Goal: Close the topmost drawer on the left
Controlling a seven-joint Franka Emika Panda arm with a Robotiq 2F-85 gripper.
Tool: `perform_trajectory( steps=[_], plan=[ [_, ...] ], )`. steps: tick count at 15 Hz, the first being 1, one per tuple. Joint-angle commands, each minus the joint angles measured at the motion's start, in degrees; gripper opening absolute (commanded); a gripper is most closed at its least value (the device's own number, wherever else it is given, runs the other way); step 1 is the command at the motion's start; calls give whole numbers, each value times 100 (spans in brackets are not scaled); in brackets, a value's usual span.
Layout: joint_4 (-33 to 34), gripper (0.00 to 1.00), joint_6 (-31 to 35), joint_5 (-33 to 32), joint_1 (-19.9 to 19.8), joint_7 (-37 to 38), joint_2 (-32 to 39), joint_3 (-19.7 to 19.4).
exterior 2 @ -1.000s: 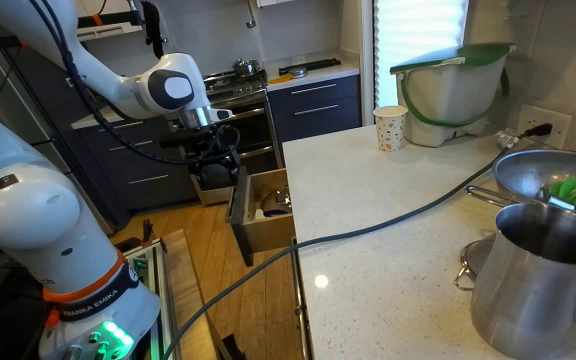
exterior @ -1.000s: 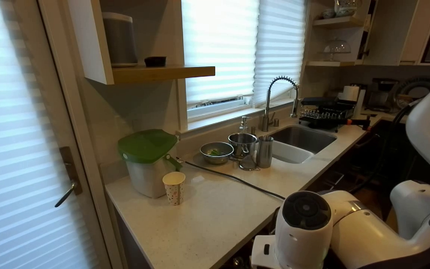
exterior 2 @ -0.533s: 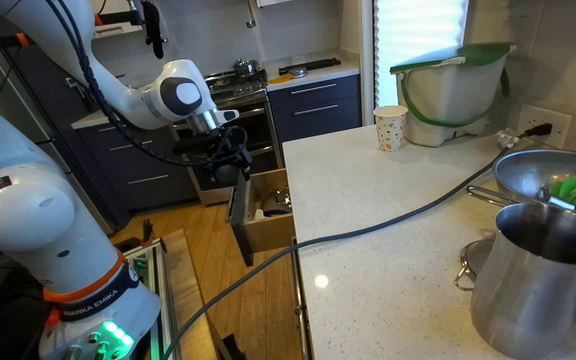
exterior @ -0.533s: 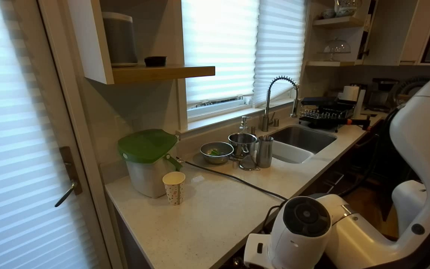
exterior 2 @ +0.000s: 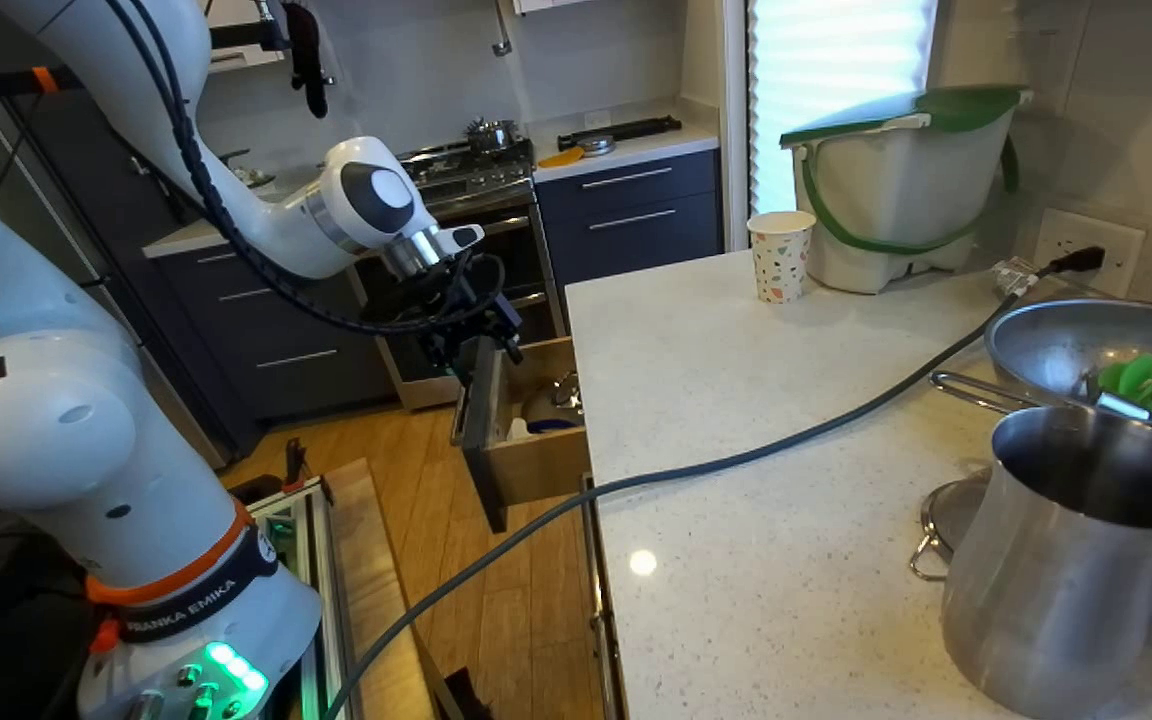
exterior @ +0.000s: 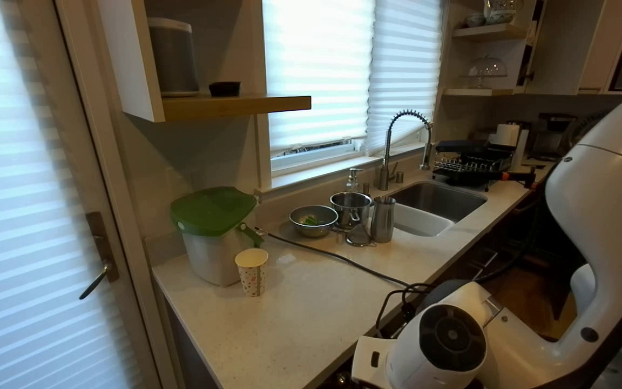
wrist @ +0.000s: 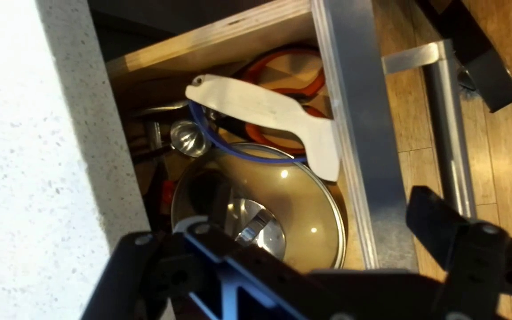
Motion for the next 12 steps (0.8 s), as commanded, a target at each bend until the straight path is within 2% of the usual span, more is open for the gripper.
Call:
perform_trajectory(
  steps=[1,12],
  plan=[
    [1,100,28,-688,-139,606,101,74],
    [9,100,94,-1740,-229,1401,158,-124]
  ],
)
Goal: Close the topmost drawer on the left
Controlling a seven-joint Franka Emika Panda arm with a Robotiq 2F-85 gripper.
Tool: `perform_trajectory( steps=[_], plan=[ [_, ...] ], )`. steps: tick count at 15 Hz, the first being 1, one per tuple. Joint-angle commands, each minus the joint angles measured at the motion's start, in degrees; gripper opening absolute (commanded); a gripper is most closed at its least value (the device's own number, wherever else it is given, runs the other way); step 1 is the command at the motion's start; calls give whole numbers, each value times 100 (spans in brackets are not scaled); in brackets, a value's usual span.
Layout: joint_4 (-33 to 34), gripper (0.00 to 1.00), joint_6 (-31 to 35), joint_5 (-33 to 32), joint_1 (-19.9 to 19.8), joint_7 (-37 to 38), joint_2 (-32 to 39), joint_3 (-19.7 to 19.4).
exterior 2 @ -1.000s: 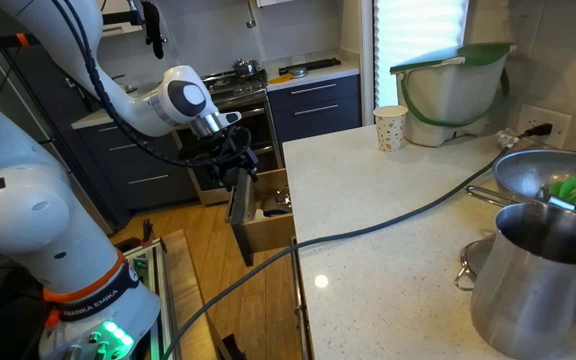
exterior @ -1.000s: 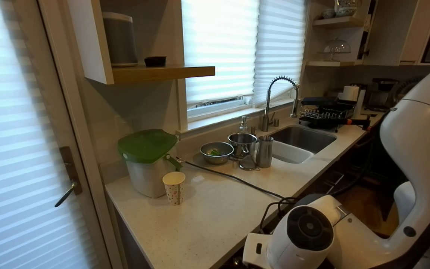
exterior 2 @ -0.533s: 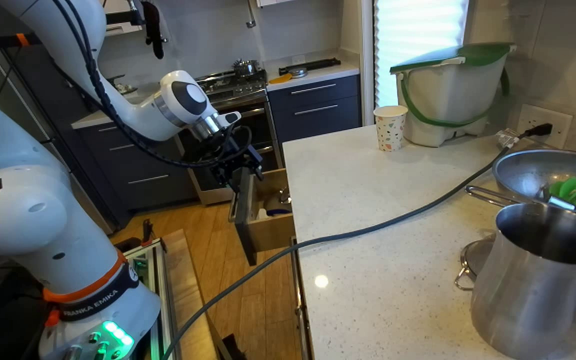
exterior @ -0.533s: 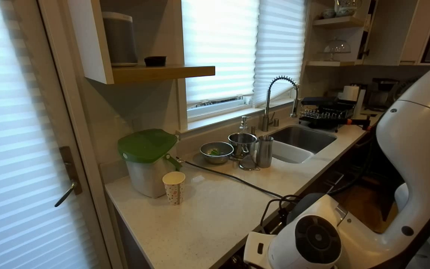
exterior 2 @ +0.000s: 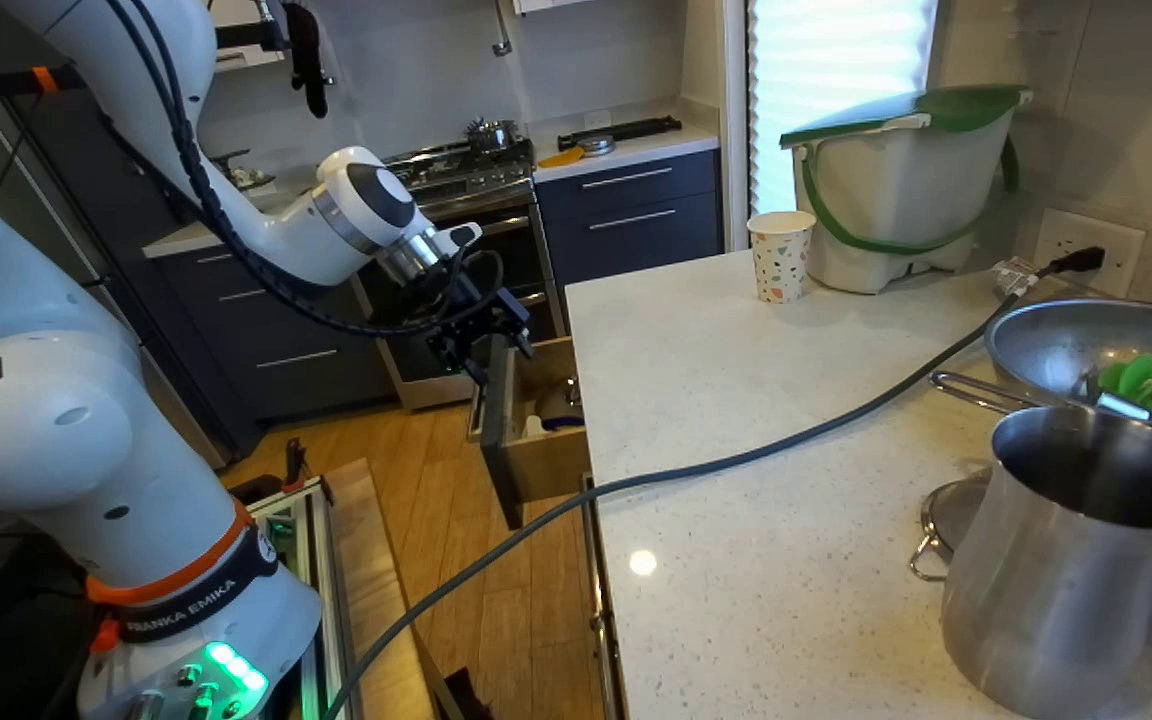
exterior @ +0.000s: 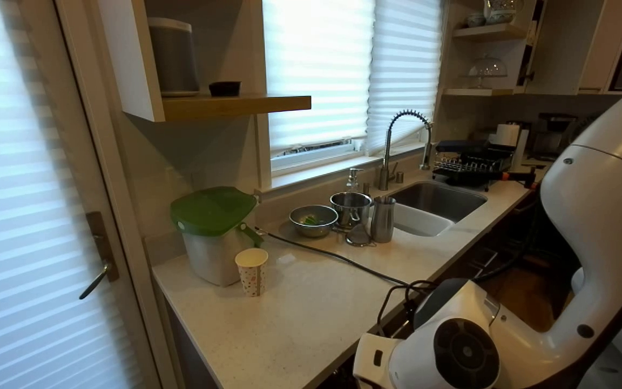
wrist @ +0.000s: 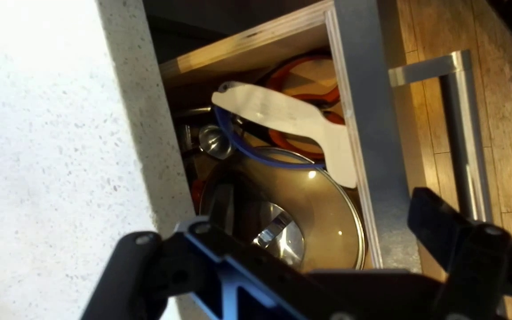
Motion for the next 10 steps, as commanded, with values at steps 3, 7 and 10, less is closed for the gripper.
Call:
perform_trajectory(
  steps=[3,7,10],
  plan=[
    [1,100,114,-762,-236,416,81,-209],
    [1,100,211,-1272,-397,716,130,-422],
    [53,100,231,-1680,-544,921,142,-472]
  ],
)
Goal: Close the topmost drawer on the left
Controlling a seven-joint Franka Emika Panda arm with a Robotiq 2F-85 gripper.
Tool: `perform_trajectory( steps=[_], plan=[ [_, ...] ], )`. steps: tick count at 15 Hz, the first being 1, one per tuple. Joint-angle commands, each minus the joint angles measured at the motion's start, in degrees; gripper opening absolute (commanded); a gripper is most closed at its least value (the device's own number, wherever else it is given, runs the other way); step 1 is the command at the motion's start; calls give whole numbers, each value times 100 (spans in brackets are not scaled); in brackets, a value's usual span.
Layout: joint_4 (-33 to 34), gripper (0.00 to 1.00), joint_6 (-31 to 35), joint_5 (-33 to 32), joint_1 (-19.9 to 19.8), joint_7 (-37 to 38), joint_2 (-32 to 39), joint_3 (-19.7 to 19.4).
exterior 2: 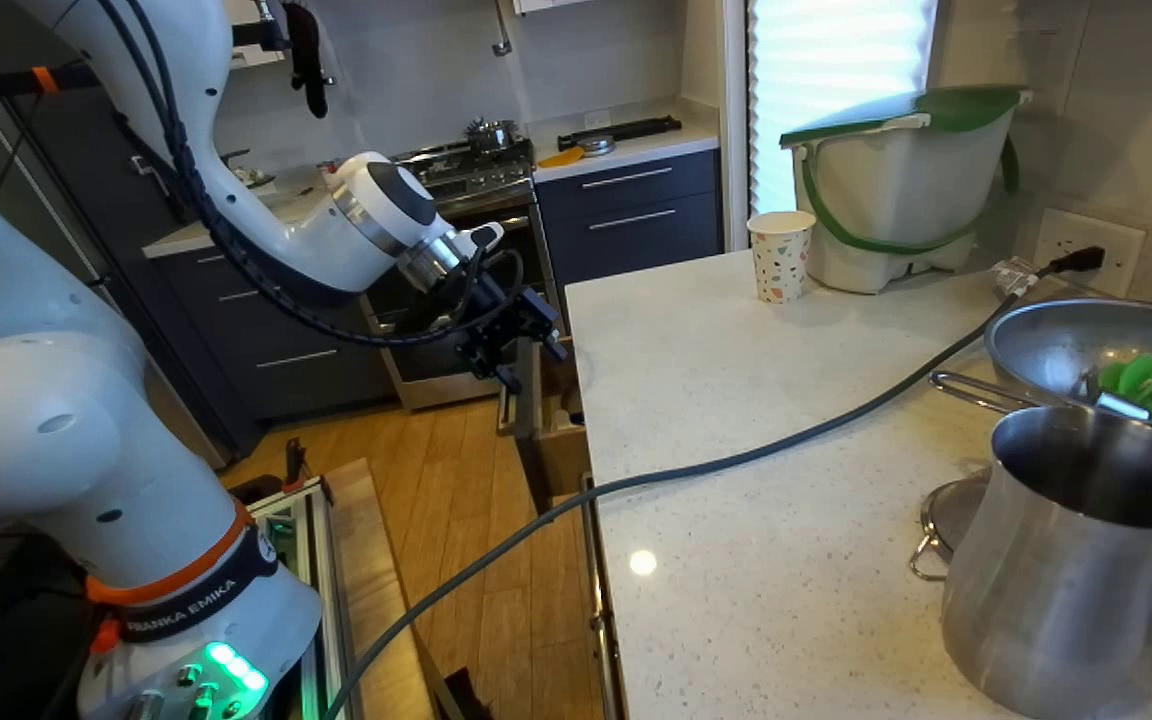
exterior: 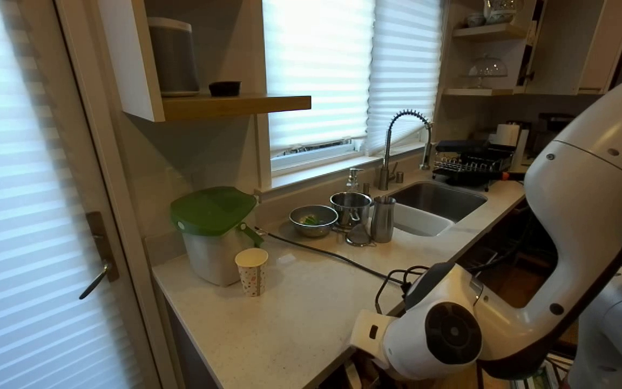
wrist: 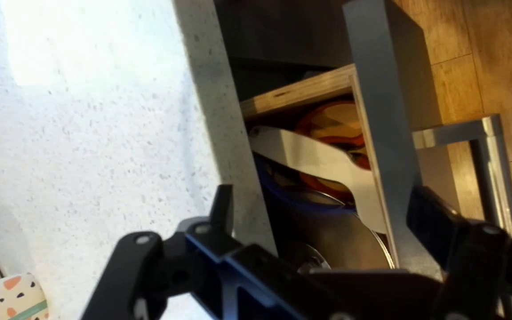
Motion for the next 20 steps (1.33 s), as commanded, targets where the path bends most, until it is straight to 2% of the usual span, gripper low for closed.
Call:
perform_trajectory(
  steps=[1,6,8,14,20],
  plan=[
    [70,100,157,-547,-185,332,102,-75],
    [185,100,266,-1106,-341,812,165,-119],
    [215,100,443,-1125,-357,1004,276,-135],
    [245,100,585,-646,-241,795,79,-78],
    [255,100,608,259,-24,318,247,-9]
  ],
)
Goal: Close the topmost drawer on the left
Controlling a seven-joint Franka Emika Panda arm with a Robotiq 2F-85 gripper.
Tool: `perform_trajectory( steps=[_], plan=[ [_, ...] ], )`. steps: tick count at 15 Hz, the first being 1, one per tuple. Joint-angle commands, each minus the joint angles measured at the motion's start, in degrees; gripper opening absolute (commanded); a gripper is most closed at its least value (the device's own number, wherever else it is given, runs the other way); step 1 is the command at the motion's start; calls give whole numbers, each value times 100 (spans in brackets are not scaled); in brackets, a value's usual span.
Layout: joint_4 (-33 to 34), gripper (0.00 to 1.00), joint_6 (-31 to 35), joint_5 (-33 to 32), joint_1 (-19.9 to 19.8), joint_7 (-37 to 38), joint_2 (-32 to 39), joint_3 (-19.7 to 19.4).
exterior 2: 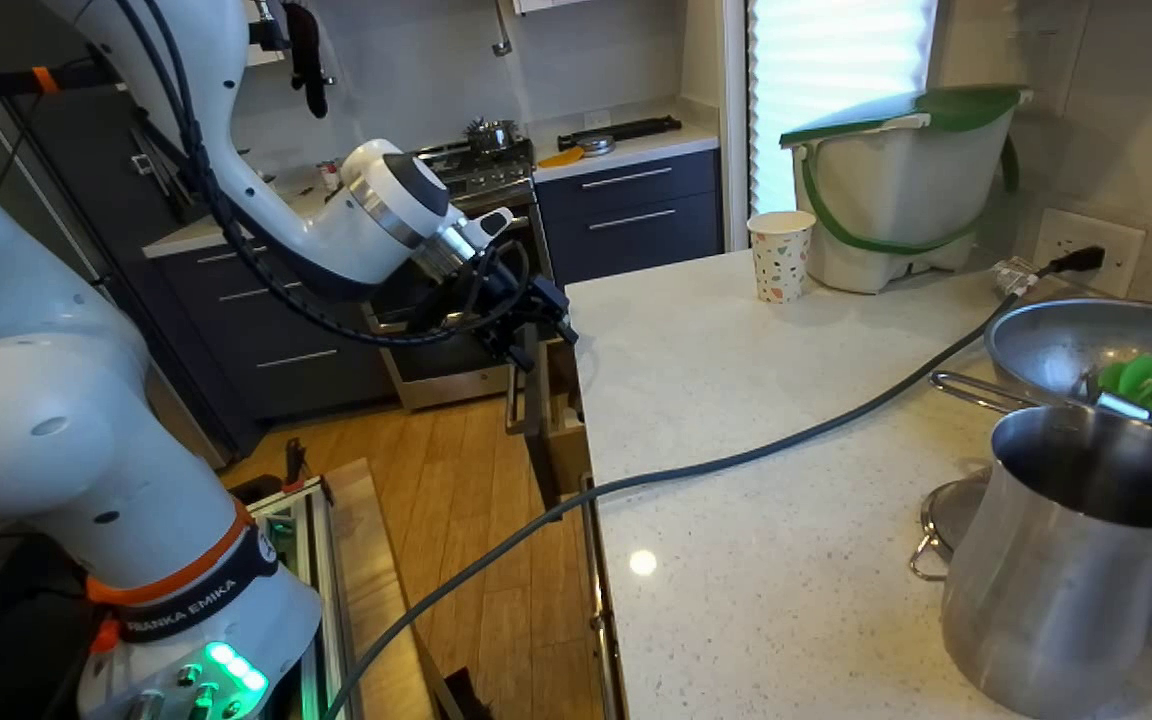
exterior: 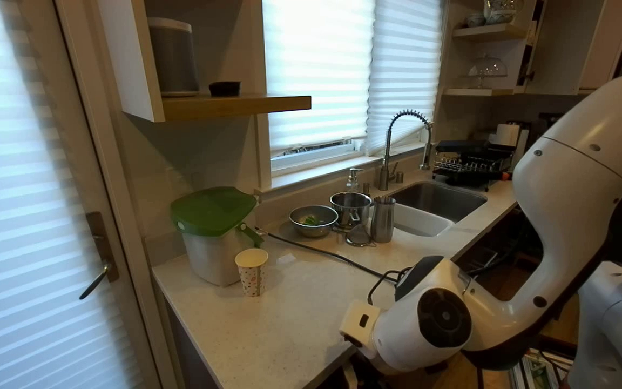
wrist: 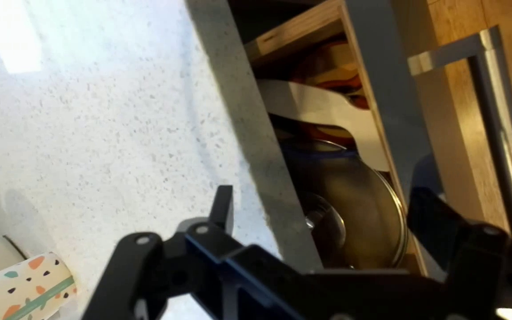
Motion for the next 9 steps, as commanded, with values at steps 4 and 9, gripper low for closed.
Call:
perform_trajectory(
  steps=[4,9],
  plan=[
    [-26,100,39,888,273,-628,140,74],
    [49,100,-138,532,299,-507,333,176]
  ],
)
